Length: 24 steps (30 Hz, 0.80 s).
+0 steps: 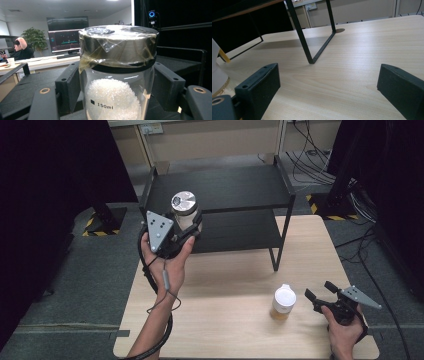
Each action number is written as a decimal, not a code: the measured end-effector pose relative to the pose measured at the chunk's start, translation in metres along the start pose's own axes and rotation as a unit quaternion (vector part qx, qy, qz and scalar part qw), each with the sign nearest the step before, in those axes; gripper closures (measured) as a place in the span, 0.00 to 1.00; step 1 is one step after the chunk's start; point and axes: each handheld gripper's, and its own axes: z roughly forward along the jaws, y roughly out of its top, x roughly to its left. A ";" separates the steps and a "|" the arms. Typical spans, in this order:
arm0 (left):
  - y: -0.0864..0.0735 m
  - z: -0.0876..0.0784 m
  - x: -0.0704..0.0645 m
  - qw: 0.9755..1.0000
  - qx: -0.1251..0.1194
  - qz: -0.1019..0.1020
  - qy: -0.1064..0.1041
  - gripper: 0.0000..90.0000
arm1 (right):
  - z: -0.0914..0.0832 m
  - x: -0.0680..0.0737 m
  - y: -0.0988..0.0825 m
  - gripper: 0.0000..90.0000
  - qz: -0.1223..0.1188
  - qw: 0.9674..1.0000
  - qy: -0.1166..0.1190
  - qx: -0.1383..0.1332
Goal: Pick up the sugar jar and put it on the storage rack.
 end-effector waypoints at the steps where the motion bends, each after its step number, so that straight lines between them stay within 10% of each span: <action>1: 0.001 0.001 0.001 1.000 0.000 -0.001 0.002 0.34 | 0.000 0.000 0.000 0.05 0.000 1.000 0.000 0.000; 24: 0.035 0.029 0.012 0.999 0.009 -0.003 0.037 0.34 | 0.000 0.000 0.000 0.06 0.000 1.000 0.001 0.001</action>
